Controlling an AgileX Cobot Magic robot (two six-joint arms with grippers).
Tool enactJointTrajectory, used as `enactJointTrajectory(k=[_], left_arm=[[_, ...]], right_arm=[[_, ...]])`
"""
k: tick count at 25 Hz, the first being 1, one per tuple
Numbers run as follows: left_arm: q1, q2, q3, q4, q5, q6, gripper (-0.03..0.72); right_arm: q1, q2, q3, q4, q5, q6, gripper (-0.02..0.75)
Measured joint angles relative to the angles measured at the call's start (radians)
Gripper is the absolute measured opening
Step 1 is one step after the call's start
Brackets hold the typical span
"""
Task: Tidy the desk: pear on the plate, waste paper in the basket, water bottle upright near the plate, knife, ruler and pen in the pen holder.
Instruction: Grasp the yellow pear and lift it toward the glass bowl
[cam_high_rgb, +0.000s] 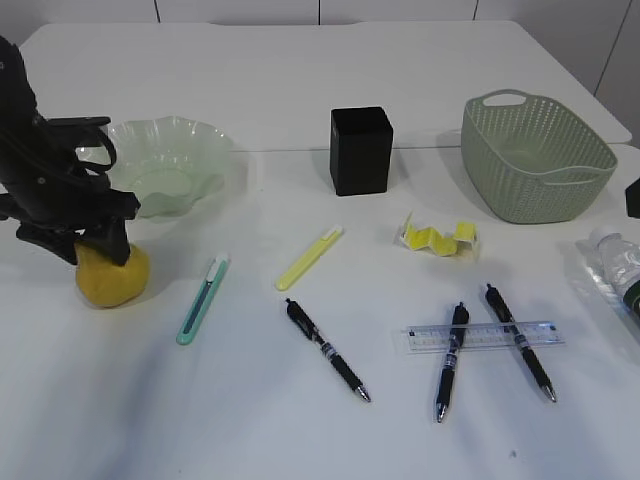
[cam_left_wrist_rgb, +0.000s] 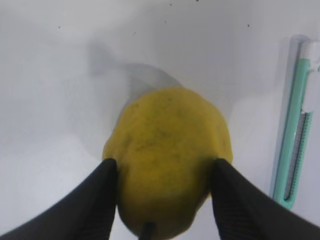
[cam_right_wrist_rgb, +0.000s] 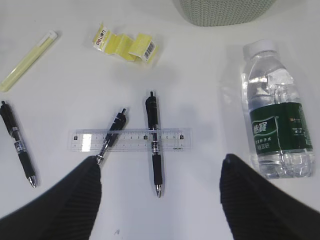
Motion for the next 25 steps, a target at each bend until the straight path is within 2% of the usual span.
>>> enactJointTrajectory(k=[5,17,25], left_arm=[[0.000,0.000,-0.002,-0.002,0.000,0.000,0.350],[0.000,0.000,-0.010,-0.019,0.004,0.000,0.302],[0.000,-0.012,-0.126,-0.037,0.082,0.000,0.301]], right_arm=[[0.000,0.000,0.000,0.000,0.002,0.000,0.547],[0.000,0.000,0.000,0.000,0.002,0.000,0.547],[0.000,0.000,0.000,0.000,0.002,0.000,0.547]])
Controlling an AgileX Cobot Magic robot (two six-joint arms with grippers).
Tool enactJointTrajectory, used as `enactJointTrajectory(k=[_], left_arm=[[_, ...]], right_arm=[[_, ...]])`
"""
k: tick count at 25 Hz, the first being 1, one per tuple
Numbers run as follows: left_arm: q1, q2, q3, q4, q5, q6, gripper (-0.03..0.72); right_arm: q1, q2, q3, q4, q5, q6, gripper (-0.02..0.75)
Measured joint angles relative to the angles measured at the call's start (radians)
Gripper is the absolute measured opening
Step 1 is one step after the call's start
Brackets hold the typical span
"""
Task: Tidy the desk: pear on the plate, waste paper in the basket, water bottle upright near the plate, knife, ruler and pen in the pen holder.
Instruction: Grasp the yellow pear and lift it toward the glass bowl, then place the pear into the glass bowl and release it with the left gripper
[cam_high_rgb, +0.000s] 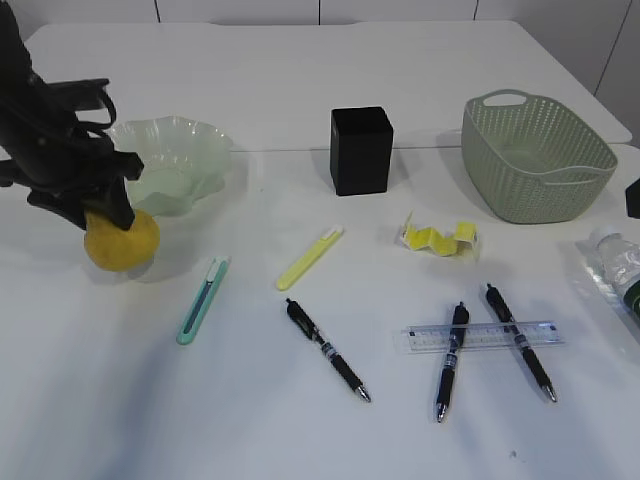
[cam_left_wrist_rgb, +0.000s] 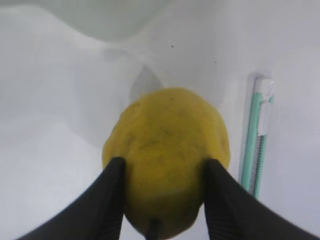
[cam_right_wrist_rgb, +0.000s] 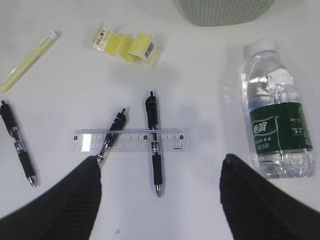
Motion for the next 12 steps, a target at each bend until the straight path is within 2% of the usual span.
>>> enactJointTrajectory(k=[7,12], left_arm=[[0.000,-0.007,-0.118,-0.035,0.055,0.000,0.298],[0.000,-0.007,-0.177,-0.041,-0.039,0.000,0.298]], right_arm=[[0.000,0.000,0.000,0.000,0.000,0.000,0.547],[0.000,0.000,0.000,0.001,0.000,0.000,0.547]])
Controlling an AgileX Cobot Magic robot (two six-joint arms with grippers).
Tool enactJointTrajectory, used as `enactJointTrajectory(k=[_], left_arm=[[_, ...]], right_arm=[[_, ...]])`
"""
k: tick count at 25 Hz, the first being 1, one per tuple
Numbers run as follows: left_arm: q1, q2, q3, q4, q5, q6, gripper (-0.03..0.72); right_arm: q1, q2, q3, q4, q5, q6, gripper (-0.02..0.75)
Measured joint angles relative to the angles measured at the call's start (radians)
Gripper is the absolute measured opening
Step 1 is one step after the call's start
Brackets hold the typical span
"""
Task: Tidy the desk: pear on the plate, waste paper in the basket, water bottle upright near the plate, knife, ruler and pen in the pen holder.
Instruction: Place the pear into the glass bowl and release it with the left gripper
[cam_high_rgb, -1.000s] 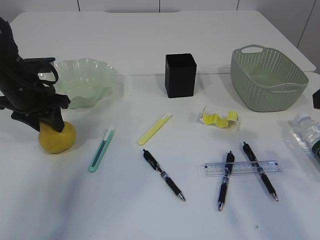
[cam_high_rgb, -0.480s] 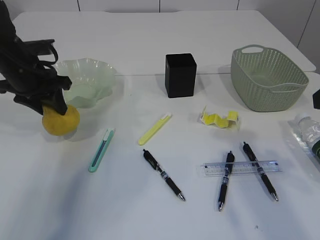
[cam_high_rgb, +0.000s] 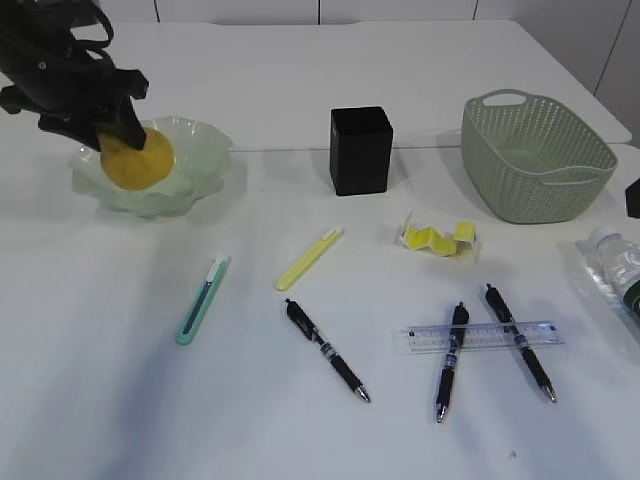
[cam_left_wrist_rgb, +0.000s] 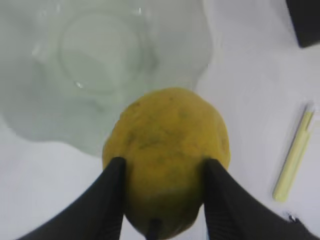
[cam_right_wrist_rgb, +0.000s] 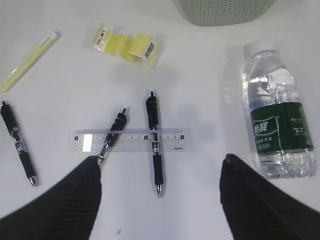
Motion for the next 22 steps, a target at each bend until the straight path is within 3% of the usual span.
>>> enactJointTrajectory(k=[9,15,22], left_arm=[[0.000,0.146,-0.191,0.033,-0.042,-0.025,0.298],[0.000,0.264,-0.326,0.113,-0.037,-0.072,0.296],[0.000,0.352,-0.393,0.134,-0.043,-0.087,0.296]], right_arm=[[0.000,0.000,0.000,0.022,0.007,0.000,0.547],[0.000,0.000,0.000,0.024,0.008,0.000,0.547],[0.000,0.000,0.000,0.044,-0.005,0.000,0.547]])
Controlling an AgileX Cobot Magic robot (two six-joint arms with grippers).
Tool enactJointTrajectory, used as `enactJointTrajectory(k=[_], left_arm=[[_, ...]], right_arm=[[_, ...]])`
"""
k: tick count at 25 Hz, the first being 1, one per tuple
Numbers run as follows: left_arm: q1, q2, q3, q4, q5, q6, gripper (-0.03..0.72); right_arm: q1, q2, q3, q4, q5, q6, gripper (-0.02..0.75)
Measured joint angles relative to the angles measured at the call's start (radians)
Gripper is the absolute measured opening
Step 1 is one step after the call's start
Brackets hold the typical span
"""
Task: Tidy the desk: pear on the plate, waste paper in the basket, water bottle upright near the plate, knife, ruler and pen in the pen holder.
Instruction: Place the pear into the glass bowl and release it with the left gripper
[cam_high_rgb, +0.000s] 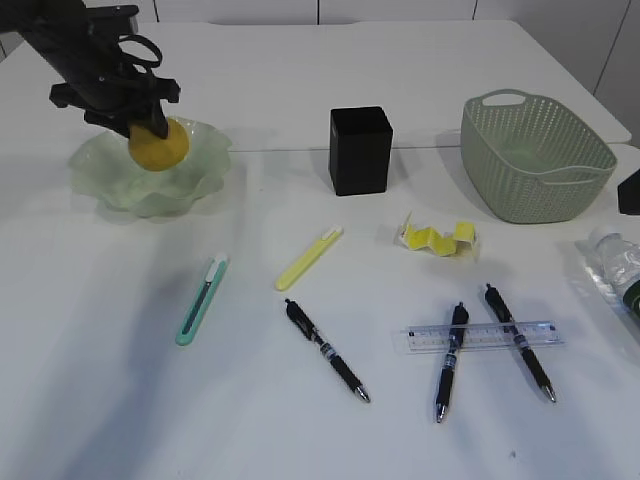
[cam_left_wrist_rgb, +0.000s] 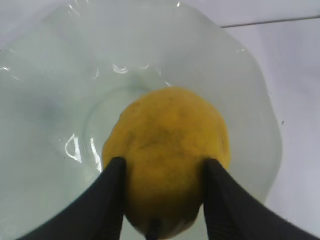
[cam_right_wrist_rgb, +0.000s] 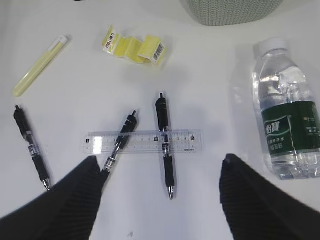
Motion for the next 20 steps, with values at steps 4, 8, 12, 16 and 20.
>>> enactJointTrajectory(k=[4,8,12,16,20], left_arm=[[0.000,0.032,0.000,0.019,0.000,-0.002,0.296],[0.010,0.040,0.000,0.027,0.000,-0.002,0.296],[0.018,0.052,0.000,0.030,0.000,-0.002,0.296],[0.019,0.052,-0.002,0.037,-0.007,-0.002,0.296],[0.019,0.068,-0.004,0.037,-0.011,-0.002,0.296]], right_arm=[[0.000,0.000,0.000,0.004,-0.009,0.000,0.545],[0.000,0.000,0.000,0.005,-0.010,0.000,0.543],[0.000,0.000,0.000,0.005,-0.022,0.000,0.543],[0.000,0.000,0.000,0.005,-0.022,0.000,0.541],[0.000,0.000,0.000,0.005,-0.022,0.000,0.540]])
